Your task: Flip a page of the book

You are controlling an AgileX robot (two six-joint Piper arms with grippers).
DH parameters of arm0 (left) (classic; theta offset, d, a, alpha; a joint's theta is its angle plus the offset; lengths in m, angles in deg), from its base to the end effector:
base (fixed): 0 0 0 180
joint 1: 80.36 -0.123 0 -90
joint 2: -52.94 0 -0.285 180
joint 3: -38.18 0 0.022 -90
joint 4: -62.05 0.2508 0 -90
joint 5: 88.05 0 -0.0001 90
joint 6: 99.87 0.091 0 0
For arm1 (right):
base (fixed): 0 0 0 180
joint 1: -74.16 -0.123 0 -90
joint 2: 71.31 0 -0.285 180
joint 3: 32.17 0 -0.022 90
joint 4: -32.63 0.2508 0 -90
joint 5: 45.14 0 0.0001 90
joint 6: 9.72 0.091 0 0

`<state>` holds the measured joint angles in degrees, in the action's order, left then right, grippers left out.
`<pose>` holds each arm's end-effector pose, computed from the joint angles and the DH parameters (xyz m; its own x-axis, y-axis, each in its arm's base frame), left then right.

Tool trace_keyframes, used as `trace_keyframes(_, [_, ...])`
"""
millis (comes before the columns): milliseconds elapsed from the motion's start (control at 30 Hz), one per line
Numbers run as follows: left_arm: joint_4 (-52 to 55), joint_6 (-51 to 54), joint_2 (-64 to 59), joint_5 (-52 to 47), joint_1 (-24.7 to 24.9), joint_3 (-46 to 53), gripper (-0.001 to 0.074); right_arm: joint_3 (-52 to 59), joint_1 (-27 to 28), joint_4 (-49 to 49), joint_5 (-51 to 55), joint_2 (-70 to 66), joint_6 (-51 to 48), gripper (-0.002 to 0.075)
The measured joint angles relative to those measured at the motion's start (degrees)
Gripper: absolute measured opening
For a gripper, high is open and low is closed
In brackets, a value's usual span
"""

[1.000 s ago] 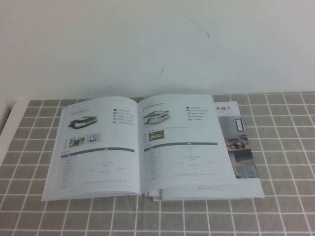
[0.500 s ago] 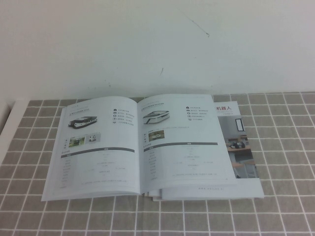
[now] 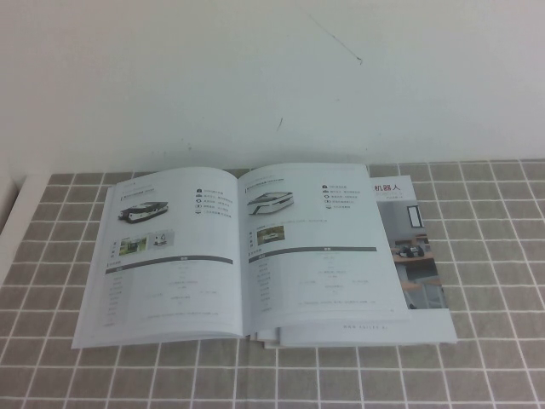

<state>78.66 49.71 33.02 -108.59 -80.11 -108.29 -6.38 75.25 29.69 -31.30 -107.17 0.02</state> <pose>0.0072 0.0091 0.4132 0.3029 -0.2557 -0.9181 -0.0147 0.9620 -0.2728 0.0674 -0.0024 0.4511 0.2527 0.1151 -0.9607 0.0006 0.9929 0.1191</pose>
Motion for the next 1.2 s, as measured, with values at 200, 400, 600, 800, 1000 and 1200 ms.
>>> trace_keyframes(200, [-10.3, 7.3, -10.1, -20.5, 0.4, -0.9, -0.0004, -0.1, -3.5, 6.5, 16.5, -8.6, -1.0, 0.0074])
trace_keyframes(400, [-17.2, 16.1, -17.7, -23.7, 2.4, -0.9, -0.0004, -0.1, -4.4, 7.1, 23.5, -13.8, -9.7, 0.0073])
trace_keyframes(600, [-21.0, 19.1, -21.8, -19.0, 2.4, -0.9, -0.0004, -0.1, -6.0, 10.7, 24.6, -17.9, -11.8, 0.0073])
trace_keyframes(800, [-24.3, 19.2, -26.5, -18.5, 2.5, -0.9, -0.0004, -0.1, -8.7, 11.0, 27.3, -23.6, -13.6, 0.0073])
trace_keyframes(1000, [-25.0, 19.3, -30.8, -14.9, 2.6, -0.9, -0.0004, -0.1, -9.7, 13.7, 30.6, -28.1, -15.9, 0.0073])
trace_keyframes(1200, [-29.2, 22.7, -39.4, -11.2, 2.6, -0.9, -0.0004, -0.1, -9.7, 27.8, 31.9, -29.5, -27.3, 0.0073])
